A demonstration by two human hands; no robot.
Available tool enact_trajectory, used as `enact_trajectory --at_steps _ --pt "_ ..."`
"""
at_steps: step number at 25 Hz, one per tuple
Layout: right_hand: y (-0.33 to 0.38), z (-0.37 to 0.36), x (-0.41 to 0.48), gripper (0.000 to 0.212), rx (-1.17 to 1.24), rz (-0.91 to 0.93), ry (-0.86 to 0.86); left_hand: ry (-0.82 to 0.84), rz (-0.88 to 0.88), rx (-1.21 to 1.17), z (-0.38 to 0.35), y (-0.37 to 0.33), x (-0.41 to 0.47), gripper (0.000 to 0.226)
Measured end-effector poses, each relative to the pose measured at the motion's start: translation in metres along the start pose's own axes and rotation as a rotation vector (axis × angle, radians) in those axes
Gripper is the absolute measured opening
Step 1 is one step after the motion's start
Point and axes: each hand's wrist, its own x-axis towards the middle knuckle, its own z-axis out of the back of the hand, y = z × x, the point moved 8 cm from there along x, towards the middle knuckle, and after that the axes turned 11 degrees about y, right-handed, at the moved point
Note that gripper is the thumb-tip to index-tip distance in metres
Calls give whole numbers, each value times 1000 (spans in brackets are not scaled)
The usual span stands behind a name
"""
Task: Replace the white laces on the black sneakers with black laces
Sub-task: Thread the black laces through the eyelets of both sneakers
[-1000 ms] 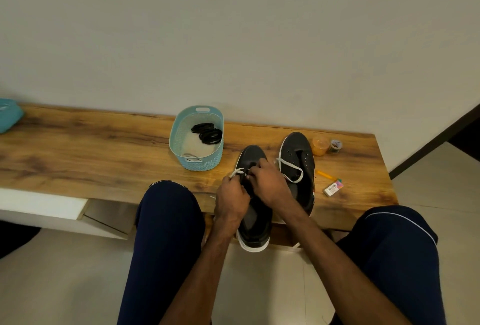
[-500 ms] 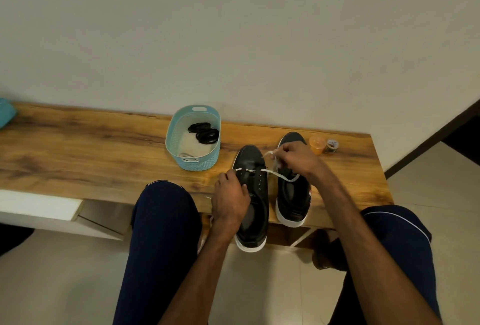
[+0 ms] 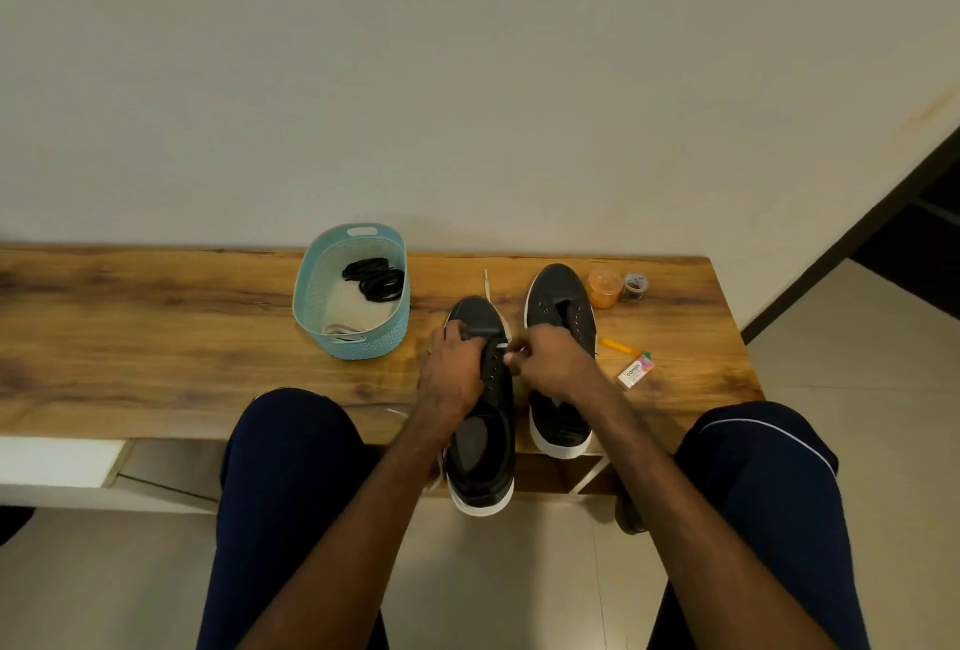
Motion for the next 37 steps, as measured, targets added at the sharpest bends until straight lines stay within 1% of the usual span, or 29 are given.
enact_trajectory --at_steps 2,3,5,6,8,9,10,11,12,13,14,15,16,17,19,23,24,25,26,27,29,30,32,33,34,35,36,37 --pt "4 -17 0 29 -79 -4 53 -30 4 -30 0 2 3 33" --pt "7 -22 0 32 -91 -1 66 -60 11 -86 2 3 3 27" --pt "8 -24 -1 36 -73 0 79 -148 67 -321 10 13 1 18" --pt "7 -24 -1 37 -54 -2 98 -182 132 -535 12 25 -1 16" --pt "6 -26 -3 38 -45 8 144 -183 278 -1142 6 49 -3 23" --pt "7 -27 -4 40 -56 21 148 -164 337 -1398 0 54 -7 28" --pt "9 -29 -4 43 -71 31 139 -152 369 -1520 -5 58 -10 32" --pt "12 -30 -5 47 -91 39 120 -161 354 -1488 -4 59 -11 34" --pt "13 -31 -5 50 -112 41 98 -188 299 -1312 1 57 -11 33" --pt "13 -32 -4 52 -128 40 79 -222 223 -1035 9 51 -10 29" --pt "13 -31 -4 53 -137 39 70 -247 148 -694 16 40 -8 25" --pt "13 -30 -3 51 -138 40 72 -257 67 -369 23 26 -4 28" --pt "12 -30 -2 49 -134 40 81 -213 -11 -109 23 10 1 36" --pt "11 -29 -2 46 -135 39 90 -129 -60 88 20 -2 5 42" --pt "12 -29 0 40 -159 28 106 9 -94 298 16 -15 10 43" --pt "12 -33 2 32 -159 25 126 152 -56 518 11 -15 24 47" --pt "12 -33 3 29 -145 26 128 151 -60 520 12 -15 25 40" --pt "11 -31 4 26 -129 27 127 118 -63 454 16 -15 24 30" --pt "9 -30 4 24 -111 25 127 63 -58 331 22 -13 23 23" --pt "7 -30 4 22 -96 20 126 -16 -57 160 29 -12 20 18" --pt "5 -29 3 25 -70 22 114 -233 -23 -320 48 4 11 16" --pt "5 -29 2 28 -60 25 110 -327 21 -630 56 21 9 16" --pt "5 -29 2 32 -52 27 111 -426 108 -1294 63 56 6 18" --pt "5 -29 1 33 -53 27 109 -416 133 -1538 61 65 6 20" --pt "5 -28 1 33 -53 27 104 -382 134 -1644 60 68 6 22" --pt "5 -28 0 33 -49 28 100 -351 128 -1583 61 67 4 26" --pt "5 -27 -1 33 -43 30 96 -329 114 -1369 63 63 3 29" --pt "5 -28 -2 33 -38 31 92 -306 87 -1054 62 54 3 30"
